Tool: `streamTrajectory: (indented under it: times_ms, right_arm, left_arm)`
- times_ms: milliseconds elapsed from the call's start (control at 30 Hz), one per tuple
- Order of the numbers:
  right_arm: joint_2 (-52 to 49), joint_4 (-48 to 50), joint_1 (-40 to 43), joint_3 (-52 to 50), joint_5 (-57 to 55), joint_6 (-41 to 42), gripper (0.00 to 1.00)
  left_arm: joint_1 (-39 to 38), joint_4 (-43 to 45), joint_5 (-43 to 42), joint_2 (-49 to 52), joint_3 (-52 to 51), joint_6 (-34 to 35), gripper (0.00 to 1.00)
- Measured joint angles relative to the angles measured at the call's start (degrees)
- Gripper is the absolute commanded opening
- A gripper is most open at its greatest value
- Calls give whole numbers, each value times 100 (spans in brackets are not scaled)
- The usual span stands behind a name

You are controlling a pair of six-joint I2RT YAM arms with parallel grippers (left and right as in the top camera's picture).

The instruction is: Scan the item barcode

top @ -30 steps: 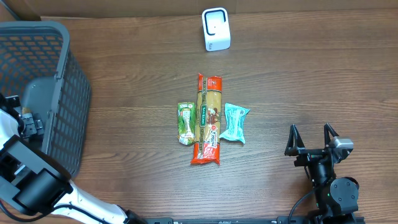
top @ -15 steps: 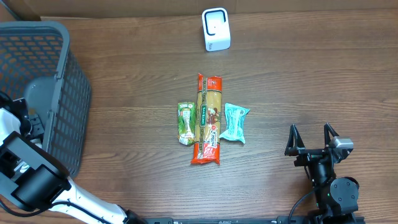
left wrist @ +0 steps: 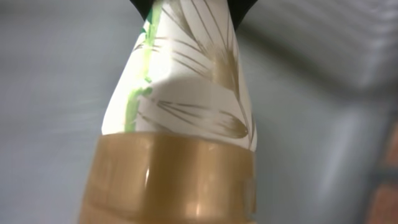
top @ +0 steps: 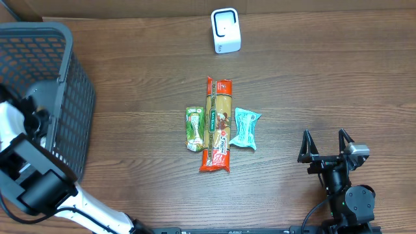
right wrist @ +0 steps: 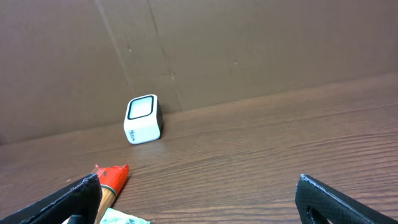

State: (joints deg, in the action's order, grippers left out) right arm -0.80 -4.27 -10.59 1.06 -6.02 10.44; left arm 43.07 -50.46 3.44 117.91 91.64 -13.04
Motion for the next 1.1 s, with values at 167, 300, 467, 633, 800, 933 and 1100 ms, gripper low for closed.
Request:
streamTrajectory:
  times_ms: [167, 300, 467, 633, 800, 933, 1100]
  right_arm:
    - [0, 0, 0, 0, 0, 2, 100]
    - [0, 0, 0, 0, 0, 0, 100]
    - [0, 0, 0, 0, 0, -2, 100]
    - [0, 0, 0, 0, 2, 0, 100]
    - [0, 0, 0, 0, 0, 2, 100]
    - [0, 2, 0, 0, 2, -2, 100]
    - [0, -2, 0, 0, 0, 0, 100]
  left_arm:
    - [-546, -505, -452, -455, 603, 457, 4]
    - [-949, -643, -597, -1438, 1082, 750, 4]
    - [-1191, -789, -579, -2918, 1471, 1185, 4]
    - [-1631, -1298, -605, -4002, 1491, 1569, 4]
    - [-2107, -1513, -573, -4612, 1493, 1672, 4]
    - [-2124, -1648, -251, -4634, 1493, 1731, 4]
    - [-2124, -1884, -192, -4382, 1493, 1742, 4]
